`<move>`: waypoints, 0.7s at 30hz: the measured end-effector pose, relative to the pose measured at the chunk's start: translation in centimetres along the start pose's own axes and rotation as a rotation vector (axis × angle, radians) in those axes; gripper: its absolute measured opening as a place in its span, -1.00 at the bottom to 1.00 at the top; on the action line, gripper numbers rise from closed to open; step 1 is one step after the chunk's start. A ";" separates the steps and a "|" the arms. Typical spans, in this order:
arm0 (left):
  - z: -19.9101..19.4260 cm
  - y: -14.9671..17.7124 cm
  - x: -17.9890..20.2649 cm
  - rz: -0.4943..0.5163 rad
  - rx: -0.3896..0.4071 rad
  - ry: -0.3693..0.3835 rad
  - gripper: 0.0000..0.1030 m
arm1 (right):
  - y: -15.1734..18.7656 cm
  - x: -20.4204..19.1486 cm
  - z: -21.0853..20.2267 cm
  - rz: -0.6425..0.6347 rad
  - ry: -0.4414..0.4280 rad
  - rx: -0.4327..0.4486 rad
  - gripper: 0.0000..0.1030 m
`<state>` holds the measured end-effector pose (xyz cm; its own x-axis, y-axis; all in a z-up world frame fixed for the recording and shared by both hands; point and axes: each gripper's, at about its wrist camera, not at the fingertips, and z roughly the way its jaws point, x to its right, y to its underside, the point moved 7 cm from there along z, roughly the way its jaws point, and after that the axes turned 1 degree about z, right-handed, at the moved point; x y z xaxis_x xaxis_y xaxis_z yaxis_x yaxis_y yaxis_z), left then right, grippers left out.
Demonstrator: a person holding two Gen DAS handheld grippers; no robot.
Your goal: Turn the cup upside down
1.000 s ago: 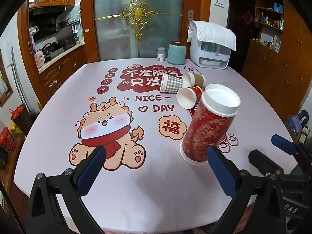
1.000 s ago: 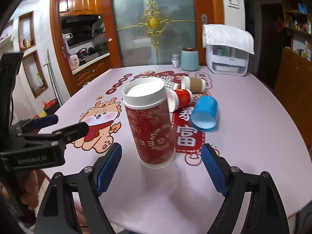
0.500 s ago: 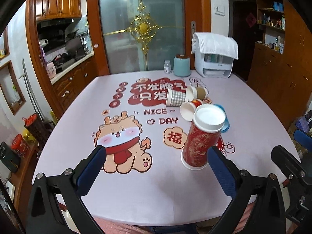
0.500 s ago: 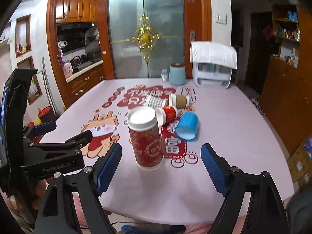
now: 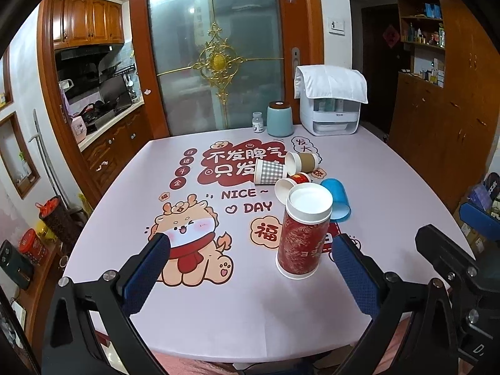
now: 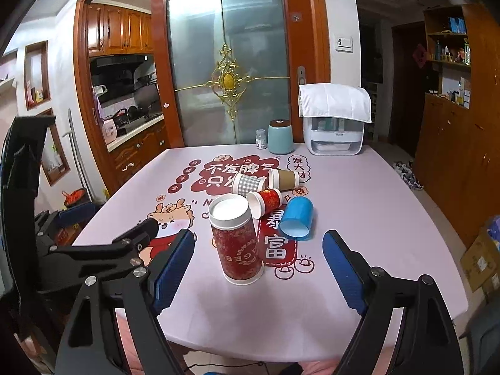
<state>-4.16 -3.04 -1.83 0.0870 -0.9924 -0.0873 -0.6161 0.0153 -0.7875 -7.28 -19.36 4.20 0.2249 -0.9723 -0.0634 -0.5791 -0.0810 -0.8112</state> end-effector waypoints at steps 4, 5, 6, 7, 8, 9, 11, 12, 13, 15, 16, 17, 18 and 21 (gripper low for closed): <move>-0.1 0.3 0.1 -0.010 -0.011 0.013 0.99 | 0.0 0.2 -0.1 0.005 0.000 0.001 0.67; -0.1 0.4 0.2 -0.011 -0.016 0.014 0.99 | -0.1 0.2 -0.4 0.006 -0.001 0.001 0.67; -0.2 0.5 0.3 -0.013 -0.019 0.014 0.98 | -0.1 0.3 -0.4 0.005 0.000 0.000 0.67; -0.2 0.6 0.3 -0.015 -0.022 0.016 0.98 | 0.0 0.3 -0.1 0.005 0.000 0.000 0.67; -0.3 0.6 0.3 -0.017 -0.024 0.018 0.98 | 0.0 0.4 0.0 0.010 0.000 0.003 0.67; -0.4 0.6 0.4 -0.019 -0.026 0.019 0.98 | -0.1 0.5 -0.3 0.012 -0.001 0.002 0.67; -0.6 0.6 0.4 -0.023 -0.025 0.021 0.98 | 0.0 0.4 0.0 0.012 -0.002 0.004 0.67; -0.8 0.6 0.4 -0.023 -0.023 0.020 0.98 | -0.1 0.4 -0.3 0.012 -0.002 0.006 0.67; -0.9 0.5 0.5 -0.023 -0.021 0.019 0.98 | -0.1 0.5 -0.2 0.013 0.000 0.008 0.67; -1.2 0.3 0.7 -0.022 -0.011 0.017 0.98 | -0.2 0.5 -0.8 0.010 0.006 0.018 0.67; -1.2 0.2 0.8 -0.021 -0.007 0.017 0.98 | -0.3 0.5 -1.0 0.009 0.009 0.024 0.67; -1.2 0.1 0.8 -0.019 -0.003 0.016 0.98 | -0.3 0.6 -1.2 0.009 0.011 0.029 0.67; -1.3 0.1 1.0 -0.018 -0.002 0.016 0.98 | -0.4 0.6 -1.5 0.010 0.012 0.036 0.67; -1.2 0.0 1.2 -0.014 -0.003 0.017 0.98 | -0.5 0.6 -1.8 0.017 0.015 0.045 0.67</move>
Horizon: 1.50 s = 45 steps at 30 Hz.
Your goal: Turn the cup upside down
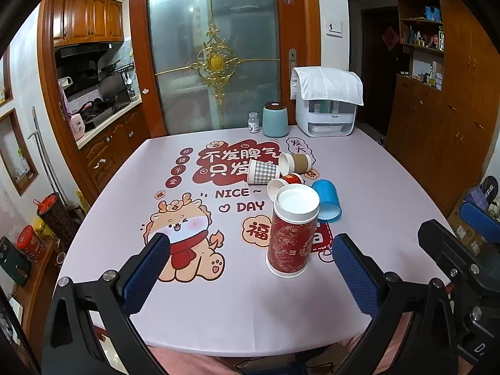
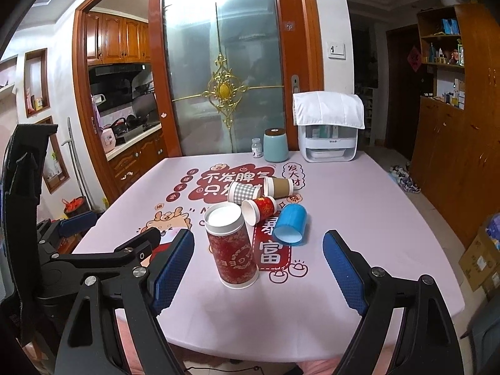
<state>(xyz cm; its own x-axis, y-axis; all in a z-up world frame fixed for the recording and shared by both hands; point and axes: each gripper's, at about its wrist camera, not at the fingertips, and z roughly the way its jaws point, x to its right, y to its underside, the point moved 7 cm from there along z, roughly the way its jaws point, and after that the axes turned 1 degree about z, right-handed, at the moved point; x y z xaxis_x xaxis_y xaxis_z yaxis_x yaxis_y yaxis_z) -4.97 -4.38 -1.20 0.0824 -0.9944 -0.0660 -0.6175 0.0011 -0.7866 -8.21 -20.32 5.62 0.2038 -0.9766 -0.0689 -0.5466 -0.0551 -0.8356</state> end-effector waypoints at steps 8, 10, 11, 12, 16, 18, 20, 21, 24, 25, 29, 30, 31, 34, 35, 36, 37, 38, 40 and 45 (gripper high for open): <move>0.4 0.2 0.4 0.004 -0.015 0.010 0.98 | 0.3 0.4 0.0 0.020 0.003 -0.008 0.67; 0.5 0.3 0.4 0.005 -0.016 0.012 0.98 | 0.5 0.4 -0.1 0.021 0.007 -0.008 0.67; 0.5 0.3 0.5 0.006 -0.017 0.013 0.98 | 0.5 0.4 -0.1 0.021 0.009 -0.008 0.67; 0.6 0.4 0.5 0.007 -0.018 0.015 0.98 | 0.5 0.3 -0.1 0.023 0.010 -0.008 0.67; 0.5 0.4 0.5 0.009 -0.019 0.015 0.98 | 0.7 0.6 -0.2 0.030 0.010 -0.012 0.67; 0.6 0.4 0.5 0.007 -0.018 0.016 0.98 | 0.7 0.5 -0.3 0.034 0.011 -0.013 0.67; 0.6 0.4 0.5 0.006 -0.022 0.017 0.98 | 0.7 0.6 -0.3 0.032 0.011 -0.013 0.67; 0.6 0.4 0.5 0.005 -0.023 0.018 0.99 | 0.8 0.5 -0.3 0.031 0.012 -0.014 0.67; 0.5 0.5 0.4 0.002 -0.025 0.021 0.98 | 0.8 0.5 -0.3 0.031 0.011 -0.014 0.67; 0.5 0.5 0.4 0.003 -0.024 0.021 0.98 | 0.8 0.7 -0.2 0.032 0.011 -0.013 0.67; 0.5 0.6 0.4 0.003 -0.026 0.021 0.98 | 0.8 0.7 -0.3 0.032 0.012 -0.012 0.67; 0.6 0.6 0.4 0.003 -0.028 0.024 0.99 | 0.8 0.7 -0.2 0.035 0.011 -0.014 0.67; 0.7 0.6 0.3 0.002 -0.032 0.028 0.98 | 0.9 0.7 -0.2 0.036 0.010 -0.015 0.67; 0.9 0.8 0.3 0.003 -0.040 0.040 0.98 | 0.9 0.7 -0.3 0.039 0.013 -0.021 0.67; 0.9 0.7 0.3 0.005 -0.040 0.042 0.98 | 0.8 0.7 -0.3 0.042 0.014 -0.021 0.67; 0.9 0.6 0.3 0.008 -0.038 0.043 0.98 | 0.8 0.7 -0.3 0.043 0.016 -0.020 0.67; 0.9 0.6 0.4 0.011 -0.035 0.044 0.98 | 0.8 0.7 -0.3 0.042 0.017 -0.018 0.67; 0.9 0.5 0.4 0.013 -0.033 0.045 0.98 | 0.6 0.9 -0.3 0.044 0.020 -0.017 0.68; 1.0 0.4 0.4 0.018 -0.030 0.046 0.98 | 0.5 0.8 -0.3 0.045 0.026 -0.013 0.68; 1.7 0.1 0.5 0.022 -0.033 0.054 0.98 | 0.5 0.9 0.1 0.051 0.039 -0.015 0.68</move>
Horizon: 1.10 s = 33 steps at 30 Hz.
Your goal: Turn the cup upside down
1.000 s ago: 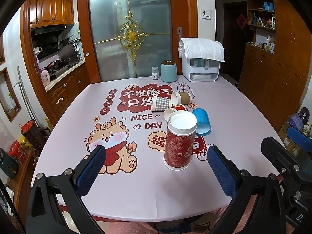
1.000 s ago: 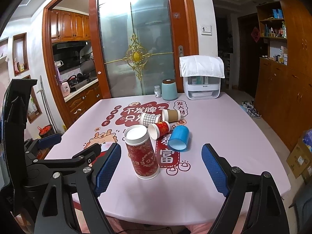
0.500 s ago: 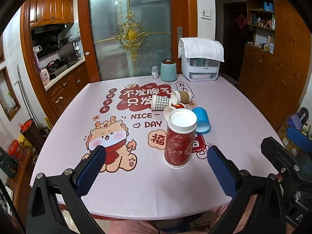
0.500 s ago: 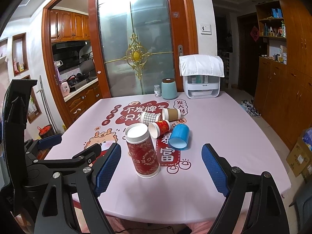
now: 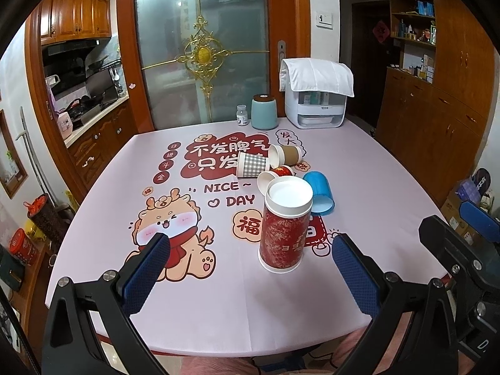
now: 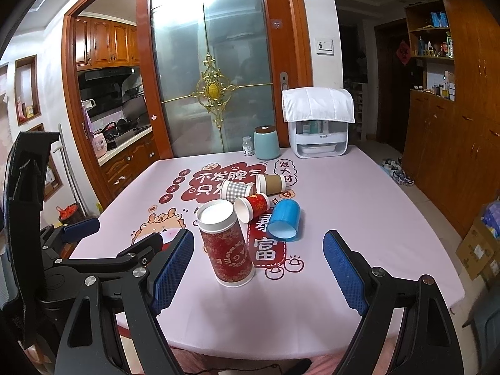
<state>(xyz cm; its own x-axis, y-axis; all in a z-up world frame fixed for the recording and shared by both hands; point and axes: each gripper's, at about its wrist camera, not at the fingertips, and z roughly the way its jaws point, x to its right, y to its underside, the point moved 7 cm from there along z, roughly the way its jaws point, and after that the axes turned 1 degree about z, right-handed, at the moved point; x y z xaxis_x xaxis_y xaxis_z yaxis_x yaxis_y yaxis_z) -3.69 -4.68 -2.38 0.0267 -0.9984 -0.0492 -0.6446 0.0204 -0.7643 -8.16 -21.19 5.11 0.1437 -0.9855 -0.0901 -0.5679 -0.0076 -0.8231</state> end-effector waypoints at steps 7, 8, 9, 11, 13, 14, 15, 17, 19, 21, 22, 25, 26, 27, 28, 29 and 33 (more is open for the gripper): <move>0.8 0.1 -0.2 -0.004 -0.016 0.009 0.98 | 0.1 0.0 0.8 -0.004 0.014 -0.011 0.68; 0.9 0.1 -0.2 -0.005 -0.019 0.009 0.98 | 0.1 0.0 1.0 -0.004 0.015 -0.014 0.68; 1.0 0.1 -0.2 -0.005 -0.020 0.009 0.98 | 0.1 -0.1 1.2 -0.003 0.014 -0.018 0.68; 1.1 0.1 -0.2 -0.006 -0.020 0.010 0.98 | 0.2 -0.1 1.4 -0.003 0.012 -0.022 0.68; 1.1 0.1 -0.2 -0.006 -0.021 0.010 0.98 | 0.2 -0.1 1.5 -0.005 0.015 -0.021 0.68; 1.1 0.1 -0.2 -0.006 -0.022 0.010 0.98 | 0.2 -0.1 1.6 -0.005 0.015 -0.022 0.68; 1.1 0.1 -0.3 -0.008 -0.024 0.011 0.98 | 0.1 0.0 1.8 -0.005 0.015 -0.024 0.68; 1.3 0.1 -0.3 -0.008 -0.027 0.013 0.98 | 0.2 -0.1 2.1 -0.007 0.016 -0.026 0.68; 1.6 0.1 -0.3 -0.004 -0.033 0.011 0.98 | 0.2 -0.1 2.4 -0.006 0.017 -0.029 0.68; 1.8 0.1 -0.3 -0.001 -0.038 0.011 0.98 | 0.3 0.0 2.6 -0.001 0.016 -0.034 0.68; 2.0 0.1 -0.3 0.001 -0.043 0.012 0.98 | 0.3 0.0 2.8 0.001 0.015 -0.039 0.68; 2.2 0.2 -0.2 0.002 -0.049 0.017 0.99 | 0.6 0.0 3.2 0.007 0.018 -0.049 0.68; 2.3 0.2 -0.2 0.001 -0.049 0.019 0.98 | 0.6 0.1 3.4 0.007 0.021 -0.052 0.68; 2.3 0.2 -0.2 0.000 -0.048 0.022 0.98 | 0.6 0.1 3.5 0.007 0.024 -0.054 0.68; 2.3 0.2 -0.2 -0.001 -0.048 0.023 0.98 | 0.6 0.1 3.6 0.006 0.025 -0.054 0.68; 2.4 0.2 -0.2 -0.001 -0.048 0.024 0.98 | 0.7 -0.1 3.6 0.005 0.027 -0.054 0.68; 2.5 0.2 -0.3 -0.003 -0.048 0.023 0.98 | 0.7 0.0 3.6 0.005 0.022 -0.056 0.68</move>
